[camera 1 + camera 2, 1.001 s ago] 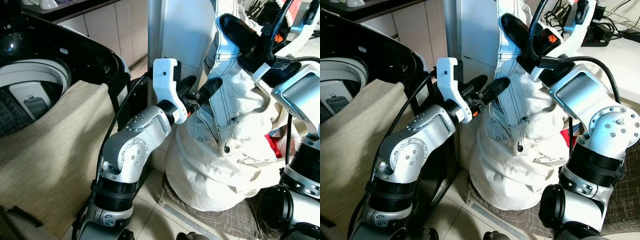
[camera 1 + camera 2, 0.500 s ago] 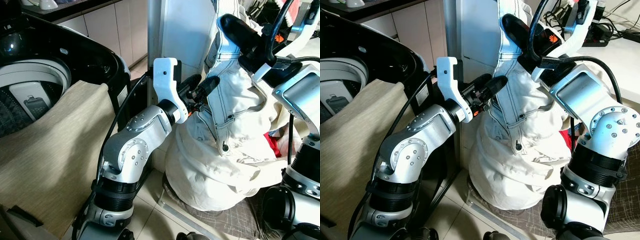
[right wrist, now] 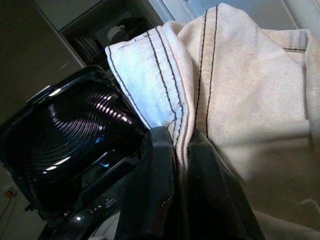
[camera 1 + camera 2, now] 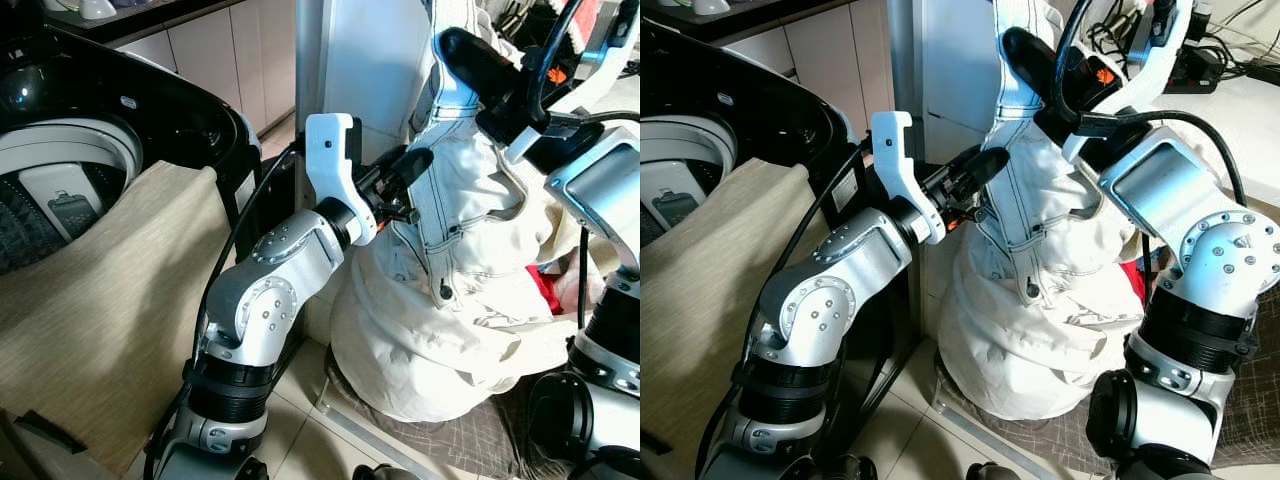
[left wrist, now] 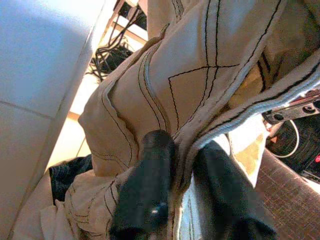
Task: Clothes washing
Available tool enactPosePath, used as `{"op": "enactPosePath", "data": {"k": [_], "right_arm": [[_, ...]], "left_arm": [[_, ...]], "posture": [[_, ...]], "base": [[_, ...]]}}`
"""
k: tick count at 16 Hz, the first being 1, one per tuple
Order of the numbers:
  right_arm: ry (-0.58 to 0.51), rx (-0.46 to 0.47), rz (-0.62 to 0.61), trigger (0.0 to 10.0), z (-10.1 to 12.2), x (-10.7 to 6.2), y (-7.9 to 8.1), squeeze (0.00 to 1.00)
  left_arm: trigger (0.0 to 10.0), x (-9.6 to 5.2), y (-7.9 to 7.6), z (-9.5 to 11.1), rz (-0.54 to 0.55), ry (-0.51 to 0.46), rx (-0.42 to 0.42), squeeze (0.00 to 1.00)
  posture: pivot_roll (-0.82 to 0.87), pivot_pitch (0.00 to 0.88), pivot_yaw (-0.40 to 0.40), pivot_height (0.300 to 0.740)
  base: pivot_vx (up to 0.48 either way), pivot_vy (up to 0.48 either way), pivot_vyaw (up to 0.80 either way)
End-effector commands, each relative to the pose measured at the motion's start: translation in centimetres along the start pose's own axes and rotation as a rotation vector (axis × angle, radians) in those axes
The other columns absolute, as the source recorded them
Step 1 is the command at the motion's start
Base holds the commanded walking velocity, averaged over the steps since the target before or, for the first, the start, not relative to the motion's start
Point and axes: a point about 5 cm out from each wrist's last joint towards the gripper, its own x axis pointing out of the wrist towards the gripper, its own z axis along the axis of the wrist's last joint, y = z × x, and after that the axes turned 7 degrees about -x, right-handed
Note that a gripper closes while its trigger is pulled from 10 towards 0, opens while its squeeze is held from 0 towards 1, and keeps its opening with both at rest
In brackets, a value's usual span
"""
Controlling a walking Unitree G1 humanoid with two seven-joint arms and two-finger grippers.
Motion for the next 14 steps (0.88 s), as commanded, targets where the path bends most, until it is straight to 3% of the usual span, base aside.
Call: {"op": "enactPosePath", "data": {"k": [1, 5, 6, 7, 8, 9, 11, 12, 13, 14], "right_arm": [[-0.04, -0.013, 0.03, 0.0, 0.7, -0.4, 0.5, 0.0], [-0.041, -0.018, 0.029, 0.0, 0.8, -0.4, 0.5, 0.0], [-0.036, -0.034, 0.02, 5.3, 0.8, -0.4, 0.4, 0.0], [-0.032, -0.04, 0.011, 10.0, 0.8, -0.4, 0.4, 0.16], [-0.036, -0.038, 0.027, 10.0, 0.7, -0.4, 0.5, 1.0], [-0.026, -0.07, 0.034, 10.0, 0.8, -0.6, 0.5, 1.0], [-0.018, -0.178, 0.089, 10.0, 1.8, -1.5, 1.2, 1.0], [-0.016, -0.204, 0.102, 10.0, 2.0, -1.6, 1.3, 1.0], [-0.002, -0.255, 0.119, 10.0, 2.2, -2.0, 1.6, 0.59], [0.01, -0.297, 0.134, 10.0, 2.4, -2.3, 1.8, 0.0]], "left_arm": [[0.0, 0.7, -1.1, 0.7, -0.031, -0.049, -0.026, 0.0], [0.0, 0.6, -1.1, 1.3, -0.041, -0.084, -0.036, 0.0], [0.0, 0.3, -1.2, 1.9, -0.063, -0.116, -0.037, 0.0], [0.0, 0.2, -1.2, 2.3, -0.071, -0.134, -0.035, 0.0], [0.0, -0.2, -1.2, 3.3, -0.078, -0.192, -0.022, 0.0], [0.0, -0.8, -1.1, 5.1, -0.086, -0.273, -0.034, 0.0], [0.0, -2.8, -0.6, 9.9, -0.11, -0.462, 0.057, 0.0], [0.0, -3.1, -0.4, 10.7, -0.104, -0.494, 0.075, 0.0], [0.0, -4.2, 0.4, 13.0, -0.073, -0.563, 0.14, 0.0], [0.0, -5.2, 1.2, 15.8, -0.015, -0.618, 0.239, 0.0]], "posture": [[-0.1, 0.034, -0.04, 0.74], [-0.1, 0.032, -0.038, 0.74], [-0.1, 0.031, -0.036, 0.74], [-0.1, 0.031, -0.036, 0.74], [-0.11, 0.029, -0.035, 0.74], [-0.1, 0.03, -0.035, 0.74], [-0.1, 0.029, -0.037, 0.74], [-0.1, 0.029, -0.038, 0.74], [-0.1, 0.031, -0.037, 0.74], [-0.09, 0.028, -0.039, 0.74]], "base": [[0.0, 0.0, 0.0], [0.0, 0.0, 0.0], [0.0, 0.0, 0.0], [0.0, 0.0, 0.0], [0.0, 0.0, 0.0], [0.0, 0.0, 0.0], [0.0, 0.0, 0.0], [0.0, 0.0, 0.0], [0.0, 0.0, 0.0], [0.0, 0.0, 0.0]]}}
